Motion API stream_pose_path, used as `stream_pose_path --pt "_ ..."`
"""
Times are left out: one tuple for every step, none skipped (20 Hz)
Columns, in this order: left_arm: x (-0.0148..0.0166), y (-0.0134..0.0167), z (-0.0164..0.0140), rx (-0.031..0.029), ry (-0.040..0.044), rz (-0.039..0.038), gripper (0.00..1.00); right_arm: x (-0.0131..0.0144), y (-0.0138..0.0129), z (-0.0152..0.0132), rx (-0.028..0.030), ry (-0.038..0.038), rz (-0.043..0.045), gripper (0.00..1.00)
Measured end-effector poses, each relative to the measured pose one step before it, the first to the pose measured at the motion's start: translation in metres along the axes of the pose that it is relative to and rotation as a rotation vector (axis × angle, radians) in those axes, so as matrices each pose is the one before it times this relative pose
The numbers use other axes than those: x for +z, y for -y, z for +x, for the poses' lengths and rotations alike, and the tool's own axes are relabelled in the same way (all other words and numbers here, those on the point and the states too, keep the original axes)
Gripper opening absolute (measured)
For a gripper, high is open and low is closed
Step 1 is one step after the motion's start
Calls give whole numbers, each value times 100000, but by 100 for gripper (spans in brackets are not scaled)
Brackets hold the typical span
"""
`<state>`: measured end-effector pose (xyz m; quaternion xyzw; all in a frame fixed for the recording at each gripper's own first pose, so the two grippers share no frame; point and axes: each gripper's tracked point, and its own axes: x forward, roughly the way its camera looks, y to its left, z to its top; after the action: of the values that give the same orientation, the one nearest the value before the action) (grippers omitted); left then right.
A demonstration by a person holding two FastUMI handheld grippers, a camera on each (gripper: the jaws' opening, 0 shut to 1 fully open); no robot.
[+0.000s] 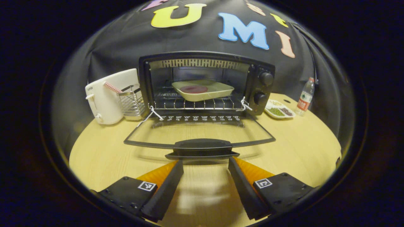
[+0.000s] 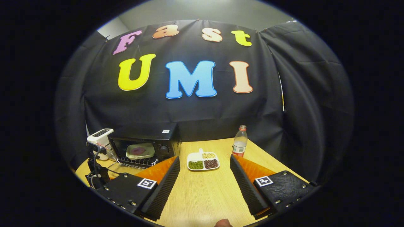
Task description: Open the electric oven with the left hand, put the food in, and close the electric oven.
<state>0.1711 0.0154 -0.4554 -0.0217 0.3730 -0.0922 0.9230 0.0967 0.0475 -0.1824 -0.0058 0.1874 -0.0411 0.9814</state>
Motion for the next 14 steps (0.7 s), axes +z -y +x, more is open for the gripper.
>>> stream_pose_path --pt "275 -84 -501 -79 667 169 98 -55 -45 -80 403 -169 8 98" --pt "259 -52 -380 192 204 940 100 -91 -290 89 825 -279 534 98" --pt "377 122 -425 147 1207 1032 98 -43 -242 28 685 -177 600 98" --pt "694 60 -477 305 2665 850 98 79 -101 -201 812 -130 259 98" --pt "881 -52 -644 321 3193 1431 100 122 -142 -100 630 14 -199 98" --pt "760 -81 -554 419 2498 2052 97 11 -232 -13 445 144 -510 98" --pt "695 40 -336 336 2375 1747 97 -42 -87 138 352 -55 -397 98" --pt "747 -5 -114 89 2172 1082 97 -65 -115 24 468 -484 -119 98" --pt "629 58 -1 -54 1781 208 97 -144 -277 339 136 -416 125 98" --pt "592 -15 -53 -102 1712 370 98 -159 265 -748 -8 -278 462 98" --pt "719 -90 -2 -9 1814 23 98 45 132 -206 -63 -270 600 98" --pt "506 -34 -75 119 1106 17 100 25 155 -127 -69 -124 425 98" --pt "591 -55 -99 82 1042 241 100 24 154 3 -257 -142 -54 98" --pt "522 -64 88 2 1076 275 100 -171 -64 448 -421 -162 -281 98"
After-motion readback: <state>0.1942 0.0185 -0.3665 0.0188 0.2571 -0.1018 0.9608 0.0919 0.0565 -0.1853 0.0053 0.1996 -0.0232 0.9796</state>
